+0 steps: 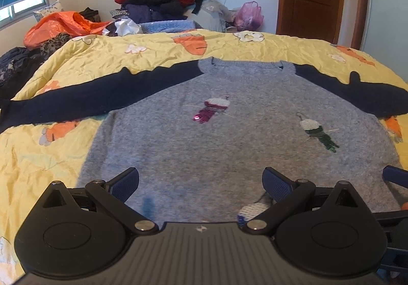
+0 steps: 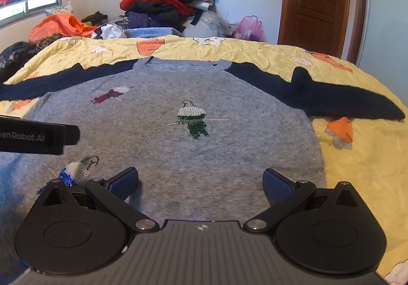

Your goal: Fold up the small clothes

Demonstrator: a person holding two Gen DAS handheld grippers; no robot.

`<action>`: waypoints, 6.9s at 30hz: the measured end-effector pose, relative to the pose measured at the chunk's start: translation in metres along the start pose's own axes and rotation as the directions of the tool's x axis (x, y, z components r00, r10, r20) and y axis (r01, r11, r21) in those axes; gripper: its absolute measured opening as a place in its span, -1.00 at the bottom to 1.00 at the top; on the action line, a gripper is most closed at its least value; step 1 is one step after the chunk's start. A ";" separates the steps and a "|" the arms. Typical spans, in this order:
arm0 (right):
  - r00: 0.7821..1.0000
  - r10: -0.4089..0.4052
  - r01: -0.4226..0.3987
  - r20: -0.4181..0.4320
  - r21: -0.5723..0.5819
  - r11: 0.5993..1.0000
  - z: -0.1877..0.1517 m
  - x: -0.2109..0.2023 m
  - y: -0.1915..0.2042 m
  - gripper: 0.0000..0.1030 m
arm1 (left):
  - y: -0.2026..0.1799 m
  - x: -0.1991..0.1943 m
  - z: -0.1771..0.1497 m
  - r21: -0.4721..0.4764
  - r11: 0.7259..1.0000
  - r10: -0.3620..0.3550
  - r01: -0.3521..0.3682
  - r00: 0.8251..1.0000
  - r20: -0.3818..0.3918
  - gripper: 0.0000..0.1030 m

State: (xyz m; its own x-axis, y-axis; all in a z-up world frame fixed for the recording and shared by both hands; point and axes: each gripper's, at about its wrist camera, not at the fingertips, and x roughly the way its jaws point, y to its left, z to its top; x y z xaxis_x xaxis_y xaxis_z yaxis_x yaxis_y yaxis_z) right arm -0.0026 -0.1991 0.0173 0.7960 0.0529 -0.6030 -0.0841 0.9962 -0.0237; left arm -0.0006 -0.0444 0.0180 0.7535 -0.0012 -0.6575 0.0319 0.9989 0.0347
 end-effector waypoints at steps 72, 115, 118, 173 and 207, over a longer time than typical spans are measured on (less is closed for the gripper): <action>1.000 0.009 0.007 -0.030 0.506 0.863 0.071 0.136 -0.414 -0.59 | -0.188 0.131 0.142 -0.004 0.904 -0.424 0.428 0.893 -0.154 1.00; 0.957 0.290 -0.290 -0.030 0.017 0.957 0.135 0.171 -0.001 -0.65 | -0.038 0.222 0.204 -0.322 0.773 -0.634 0.547 0.686 -0.358 0.37; 0.959 0.281 -0.281 -0.022 0.013 0.960 0.134 0.167 0.000 -0.64 | -0.044 0.232 0.202 -0.298 0.827 -0.562 0.477 0.720 -0.409 -0.67; 0.995 0.054 -0.056 -0.089 -0.030 0.998 0.139 0.148 -0.081 -0.08 | 0.104 0.130 0.107 -0.367 0.851 -0.447 0.376 0.886 -0.128 -0.27; 0.872 0.488 -0.490 -0.036 -0.082 0.868 0.126 0.115 0.117 0.93 | 0.455 0.036 0.001 -0.868 0.429 -0.047 0.249 0.966 0.254 1.00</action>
State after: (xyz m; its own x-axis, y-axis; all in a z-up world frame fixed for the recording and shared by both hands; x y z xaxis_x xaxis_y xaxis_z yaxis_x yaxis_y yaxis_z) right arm 0.1544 -0.0679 0.0460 0.6313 0.5300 -0.5662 -0.5119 0.8332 0.2091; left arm 0.0413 0.4096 0.0110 0.8930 -0.0597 -0.4461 -0.3693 0.4691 -0.8022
